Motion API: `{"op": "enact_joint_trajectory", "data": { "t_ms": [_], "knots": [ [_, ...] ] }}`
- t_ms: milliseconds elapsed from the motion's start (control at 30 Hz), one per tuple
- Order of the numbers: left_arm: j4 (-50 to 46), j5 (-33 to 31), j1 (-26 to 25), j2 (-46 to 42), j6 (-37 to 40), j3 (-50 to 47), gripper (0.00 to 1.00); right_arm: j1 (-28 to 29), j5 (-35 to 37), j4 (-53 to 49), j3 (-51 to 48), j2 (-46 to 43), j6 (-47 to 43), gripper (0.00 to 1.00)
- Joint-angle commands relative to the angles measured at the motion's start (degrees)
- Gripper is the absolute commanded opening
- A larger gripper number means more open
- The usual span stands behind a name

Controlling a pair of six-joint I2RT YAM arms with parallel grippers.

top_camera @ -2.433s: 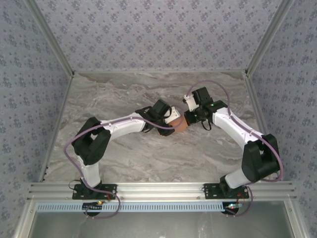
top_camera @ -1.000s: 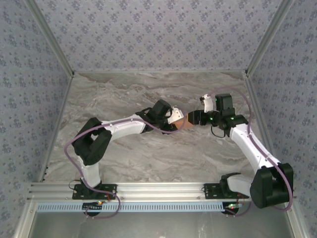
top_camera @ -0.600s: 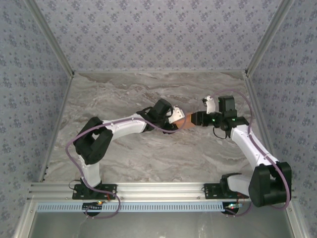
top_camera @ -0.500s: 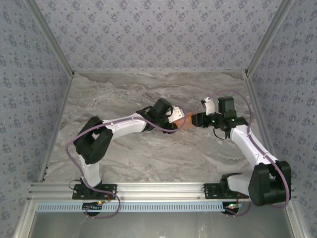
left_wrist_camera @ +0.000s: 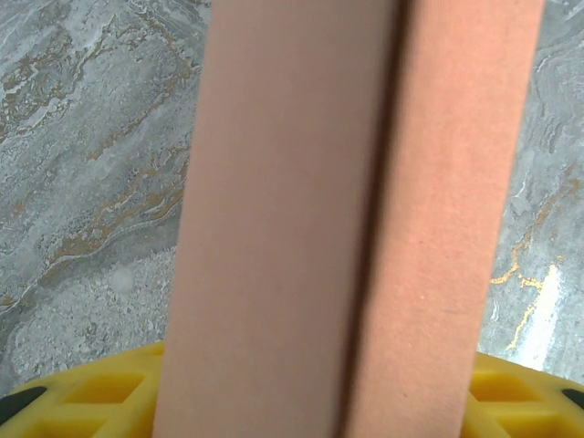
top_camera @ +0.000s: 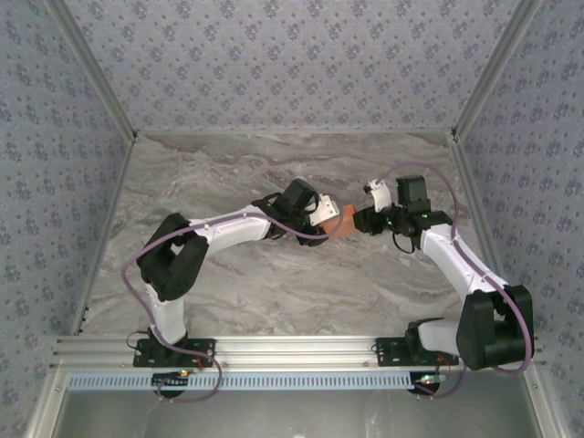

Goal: Fold the paper box

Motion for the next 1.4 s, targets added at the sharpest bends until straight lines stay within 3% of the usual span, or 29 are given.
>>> {"op": "enact_joint_trajectory", "data": {
  "t_ms": [0, 100, 200, 300, 567, 800, 1067, 1233, 1367],
  "knots": [
    [-3.21, 0.76, -0.25, 1.53, 1.25, 1.07, 0.55, 0.00, -0.25, -5.24, 2.57, -0.75, -3.21, 0.42],
    [-3.90, 0.48, -0.01, 0.98, 1.86, 0.89, 0.55, -3.89, -6.00, -6.52, 0.96, -2.68, -1.74, 0.49],
    [-4.18, 0.61, 0.43, 0.27, 2.26, 0.47, 0.55, -9.81, -16.19, -5.68, -0.59, -3.93, 2.39, 0.50],
    [-4.72, 1.15, 0.49, -0.03, 3.19, 0.51, 0.55, -12.95, -19.65, -1.13, -2.34, -4.75, 9.31, 0.49],
    [-6.74, 1.59, 0.48, -0.59, 6.44, 0.86, 0.52, -13.20, -15.40, 4.81, -0.73, 0.41, 18.09, 0.27],
    [-8.99, 0.58, 0.47, -1.06, 9.04, 1.73, 0.53, -10.45, -15.27, 5.34, 1.58, 6.96, 17.81, 0.19],
    [-8.97, 0.74, 0.49, -1.24, 8.20, 2.71, 0.67, -5.21, -11.28, 5.90, 1.22, 8.26, 17.40, 0.20],
    [-8.53, 3.20, 0.79, -1.85, 7.52, 2.67, 0.67, -5.40, -5.90, 5.53, -1.51, 7.20, 15.64, 0.27],
    [-7.78, 4.53, 1.29, -2.65, 7.13, 2.15, 0.66, -6.10, -6.22, 5.45, -2.97, 5.88, 14.15, 0.30]
  ]
}}
